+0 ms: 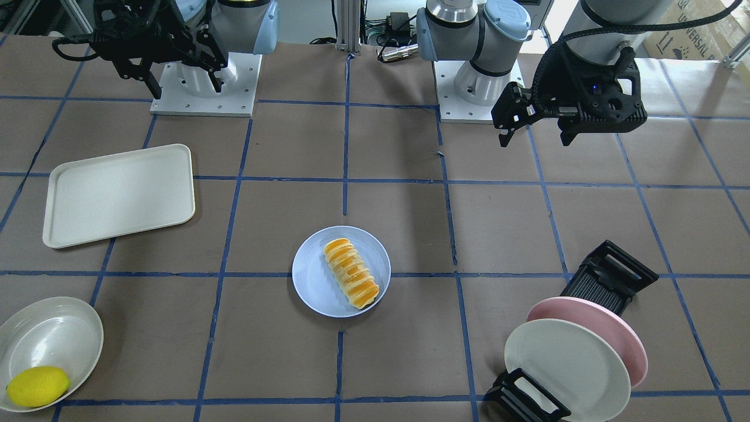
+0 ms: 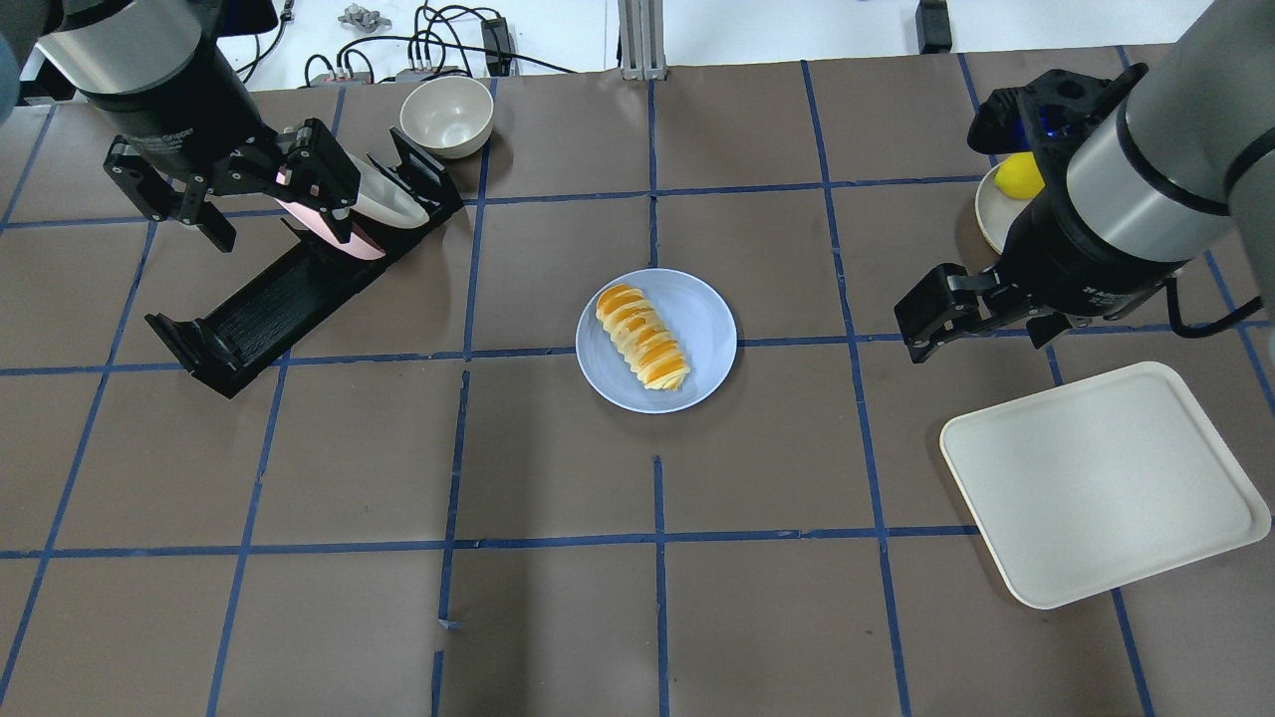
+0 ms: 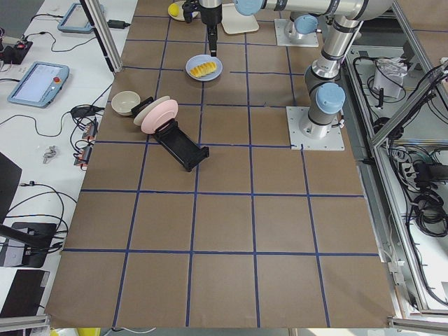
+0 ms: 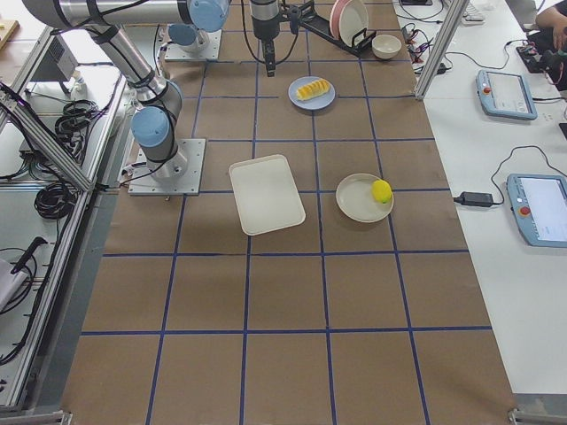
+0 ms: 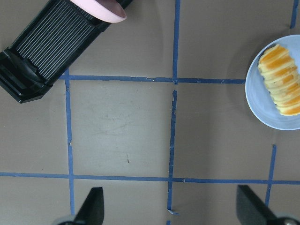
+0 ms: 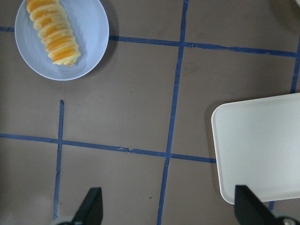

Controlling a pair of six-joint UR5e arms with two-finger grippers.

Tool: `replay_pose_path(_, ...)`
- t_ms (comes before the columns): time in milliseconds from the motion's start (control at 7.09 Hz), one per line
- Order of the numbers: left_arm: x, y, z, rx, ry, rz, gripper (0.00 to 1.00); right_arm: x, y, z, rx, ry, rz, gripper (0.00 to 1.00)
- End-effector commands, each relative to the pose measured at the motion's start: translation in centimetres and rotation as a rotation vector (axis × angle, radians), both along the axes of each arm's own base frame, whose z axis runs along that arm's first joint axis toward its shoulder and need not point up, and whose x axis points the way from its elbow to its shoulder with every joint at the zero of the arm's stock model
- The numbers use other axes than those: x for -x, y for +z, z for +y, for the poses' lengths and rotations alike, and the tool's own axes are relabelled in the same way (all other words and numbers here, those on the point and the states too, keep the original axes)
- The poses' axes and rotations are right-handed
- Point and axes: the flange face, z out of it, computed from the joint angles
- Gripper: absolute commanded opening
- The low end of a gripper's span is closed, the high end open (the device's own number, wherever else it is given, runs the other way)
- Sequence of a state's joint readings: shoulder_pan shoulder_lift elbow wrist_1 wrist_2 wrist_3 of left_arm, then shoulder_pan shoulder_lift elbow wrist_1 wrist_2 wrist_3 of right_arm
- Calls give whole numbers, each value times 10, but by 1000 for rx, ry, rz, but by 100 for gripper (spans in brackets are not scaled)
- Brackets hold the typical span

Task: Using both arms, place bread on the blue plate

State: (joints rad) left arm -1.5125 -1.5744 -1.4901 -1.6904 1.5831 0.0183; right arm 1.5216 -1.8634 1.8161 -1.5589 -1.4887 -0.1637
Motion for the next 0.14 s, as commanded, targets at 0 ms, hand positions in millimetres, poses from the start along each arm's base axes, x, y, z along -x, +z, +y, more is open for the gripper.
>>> replay_pose_path(0, 0, 0, 0, 0, 0, 0, 100, 0, -1, 0, 0, 2, -1, 99)
